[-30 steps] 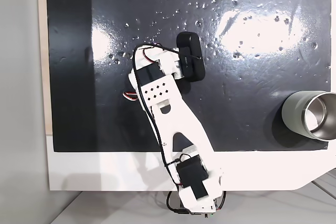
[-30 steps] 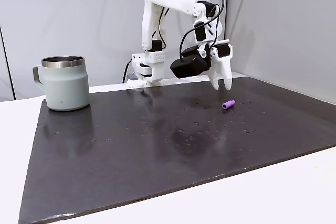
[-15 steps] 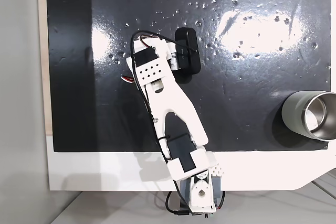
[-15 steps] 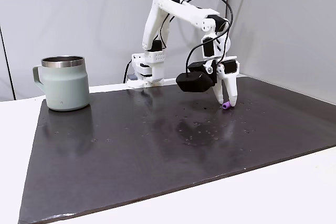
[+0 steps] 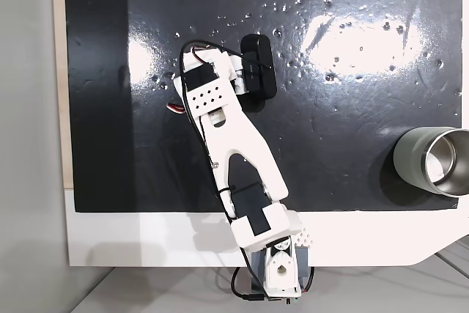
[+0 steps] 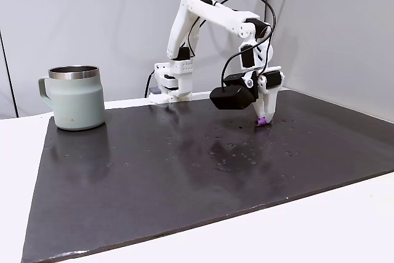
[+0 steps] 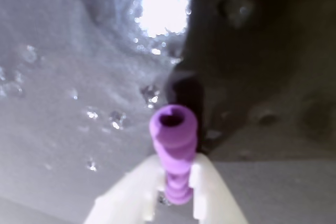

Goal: Grasp a pengrip and put it in the cup.

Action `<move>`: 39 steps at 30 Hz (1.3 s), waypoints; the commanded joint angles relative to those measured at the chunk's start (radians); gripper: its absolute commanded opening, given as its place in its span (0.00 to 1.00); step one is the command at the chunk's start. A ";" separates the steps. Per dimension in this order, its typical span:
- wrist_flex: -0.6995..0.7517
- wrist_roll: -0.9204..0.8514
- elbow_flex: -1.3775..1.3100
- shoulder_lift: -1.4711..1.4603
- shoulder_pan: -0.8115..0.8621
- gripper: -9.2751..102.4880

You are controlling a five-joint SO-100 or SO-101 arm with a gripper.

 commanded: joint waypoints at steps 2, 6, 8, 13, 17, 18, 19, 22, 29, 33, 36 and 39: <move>0.003 0.002 -0.044 0.000 0.008 0.08; 0.032 0.011 -0.046 0.034 0.011 0.08; 0.057 0.012 -0.048 0.069 0.014 0.08; 0.155 0.014 -0.058 0.189 0.017 0.08; 0.281 0.009 -0.081 0.295 0.023 0.08; 0.311 0.005 -0.084 0.325 0.029 0.08; 0.342 -0.002 -0.086 0.357 0.035 0.08; 0.443 -0.032 -0.087 0.460 0.074 0.08; 0.598 -0.195 0.057 0.799 0.316 0.08; 0.699 -0.328 0.043 0.897 0.492 0.08; 0.767 -0.440 0.011 0.951 0.640 0.08; 0.813 -0.584 -0.028 0.991 0.813 0.08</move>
